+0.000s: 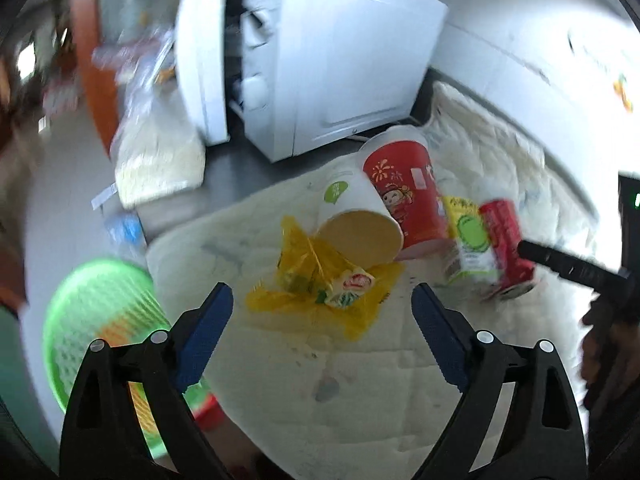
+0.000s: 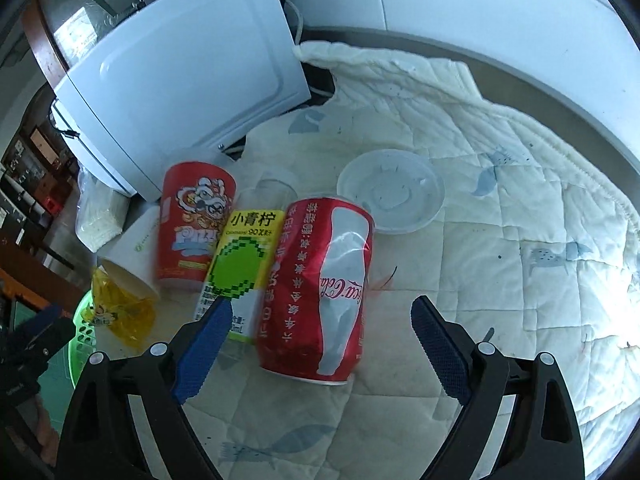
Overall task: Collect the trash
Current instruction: 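Grasp the red Coca-Cola can with the right gripper while the left grasps the yellow bag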
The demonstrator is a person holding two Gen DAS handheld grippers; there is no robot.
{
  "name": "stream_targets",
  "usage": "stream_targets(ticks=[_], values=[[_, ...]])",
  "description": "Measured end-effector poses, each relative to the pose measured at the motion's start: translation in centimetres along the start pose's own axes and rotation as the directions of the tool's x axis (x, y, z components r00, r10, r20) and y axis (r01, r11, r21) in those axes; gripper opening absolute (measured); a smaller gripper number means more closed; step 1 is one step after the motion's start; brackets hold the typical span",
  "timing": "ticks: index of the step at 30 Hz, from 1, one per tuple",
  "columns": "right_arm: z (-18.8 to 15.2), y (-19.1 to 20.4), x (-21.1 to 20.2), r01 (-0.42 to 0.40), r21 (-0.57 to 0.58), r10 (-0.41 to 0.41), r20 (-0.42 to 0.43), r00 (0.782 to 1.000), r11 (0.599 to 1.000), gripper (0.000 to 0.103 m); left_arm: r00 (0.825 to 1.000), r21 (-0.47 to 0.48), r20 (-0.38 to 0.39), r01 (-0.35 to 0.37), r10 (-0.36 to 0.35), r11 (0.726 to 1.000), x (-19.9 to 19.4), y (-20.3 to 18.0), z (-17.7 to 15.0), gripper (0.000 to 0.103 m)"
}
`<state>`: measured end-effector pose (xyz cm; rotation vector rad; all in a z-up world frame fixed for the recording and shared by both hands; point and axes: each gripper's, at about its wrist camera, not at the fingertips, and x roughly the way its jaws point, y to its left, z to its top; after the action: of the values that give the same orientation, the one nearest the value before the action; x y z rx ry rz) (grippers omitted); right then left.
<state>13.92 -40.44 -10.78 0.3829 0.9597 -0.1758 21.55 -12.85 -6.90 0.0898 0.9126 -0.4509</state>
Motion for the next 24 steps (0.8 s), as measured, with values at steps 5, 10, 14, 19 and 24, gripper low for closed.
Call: stream_targets(ticks=[5,10,14,19,24], values=[[0.0,0.3,1.2,-0.012,-0.014,0.011,-0.036,0.999,1.000,0.084,0.998,0.064,-0.045,0.045,-0.042,0.997,1.9,0.6,0.9,0.090],[0.1,0.2,2.0,-0.027,-0.002,0.027,-0.058,0.998,1.000,0.079,0.991,0.076,-0.092,0.108,-0.100,0.991,3.7,1.3,1.1,0.089],[0.4,0.0,2.6,-0.029,0.012,0.029,-0.068,0.997,1.000,0.074,0.984,0.078,-0.117,0.146,-0.137,0.986,4.9,1.6,0.9,0.073],[0.8,-0.5,3.2,-0.050,0.054,0.054,-0.076,0.996,0.997,0.070,0.976,0.057,-0.119,0.192,-0.184,0.980,5.1,1.3,0.4,0.055],[1.4,-1.4,3.8,-0.076,0.114,0.086,-0.085,0.993,0.991,0.070,0.975,0.053,-0.114,0.197,-0.190,0.979,5.0,0.8,0.0,0.043]])
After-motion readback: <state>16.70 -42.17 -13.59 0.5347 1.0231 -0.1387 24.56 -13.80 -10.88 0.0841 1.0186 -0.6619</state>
